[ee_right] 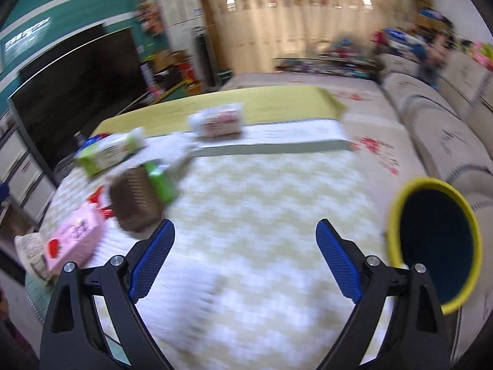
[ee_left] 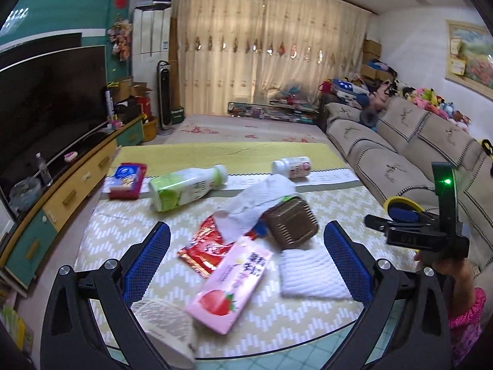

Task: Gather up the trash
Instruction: 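Grasp the brown square lid with the right gripper, then carry the brown lid to the bin and release it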

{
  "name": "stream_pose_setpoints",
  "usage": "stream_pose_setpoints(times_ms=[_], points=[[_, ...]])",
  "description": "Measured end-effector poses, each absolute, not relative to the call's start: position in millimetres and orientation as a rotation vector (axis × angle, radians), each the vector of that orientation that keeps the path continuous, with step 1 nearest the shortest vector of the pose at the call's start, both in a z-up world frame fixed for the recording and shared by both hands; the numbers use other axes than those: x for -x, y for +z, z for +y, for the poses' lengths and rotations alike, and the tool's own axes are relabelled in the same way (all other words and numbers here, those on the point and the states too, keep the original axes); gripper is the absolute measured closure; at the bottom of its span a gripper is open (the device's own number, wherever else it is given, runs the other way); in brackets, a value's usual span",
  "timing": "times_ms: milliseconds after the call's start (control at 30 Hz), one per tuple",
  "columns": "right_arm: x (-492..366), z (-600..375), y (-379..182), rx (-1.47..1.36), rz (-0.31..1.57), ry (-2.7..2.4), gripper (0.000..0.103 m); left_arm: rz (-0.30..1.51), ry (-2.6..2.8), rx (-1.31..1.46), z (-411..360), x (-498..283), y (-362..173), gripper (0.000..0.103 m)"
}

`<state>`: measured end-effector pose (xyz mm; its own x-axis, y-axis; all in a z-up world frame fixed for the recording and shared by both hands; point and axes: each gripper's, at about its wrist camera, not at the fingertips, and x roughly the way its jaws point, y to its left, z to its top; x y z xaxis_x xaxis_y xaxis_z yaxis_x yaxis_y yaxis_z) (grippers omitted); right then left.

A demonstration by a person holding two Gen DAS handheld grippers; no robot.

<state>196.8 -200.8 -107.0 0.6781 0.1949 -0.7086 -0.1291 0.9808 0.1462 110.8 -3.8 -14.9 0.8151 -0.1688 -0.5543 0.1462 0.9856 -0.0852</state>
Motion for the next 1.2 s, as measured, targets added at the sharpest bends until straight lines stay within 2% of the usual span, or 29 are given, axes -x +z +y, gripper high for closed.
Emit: stream_pose_setpoints(times_ms=[167, 333, 467, 700, 800, 900, 1200], points=[[-206.8, -151.2, -103.4, -0.022, 0.805, 0.282, 0.016, 0.593, -0.149, 0.05, 2.8, -108.4, -17.7, 0.005], [-218.4, -102.8, -111.0, 0.061, 0.826, 0.355, 0.026, 0.594, -0.133, 0.065, 7.2, -107.5, -20.0, 0.005], [-226.5, -85.4, -119.3, 0.094, 0.848, 0.36, 0.027, 0.599, -0.13, 0.066, 9.3, -107.8, -22.5, 0.005], [-237.1, -72.1, -129.8, 0.149, 0.854, 0.33, 0.029, 0.606, -0.128, 0.075, 11.9, -110.2, -27.3, 0.005], [-242.3, -69.0, -137.5, 0.167, 0.873, 0.314, 0.041, 0.611, -0.13, 0.07, 10.1, -111.1, -29.8, 0.005], [-243.0, -74.4, -137.8, 0.129, 0.867, 0.32, 0.043, 0.613, -0.131, 0.066, 8.5, -111.7, -31.1, 0.005], [-229.7, -95.8, -114.9, 0.034, 0.815, 0.339, 0.043, 0.621, -0.135, 0.059, 3.3, -112.9, -33.6, 0.005]])
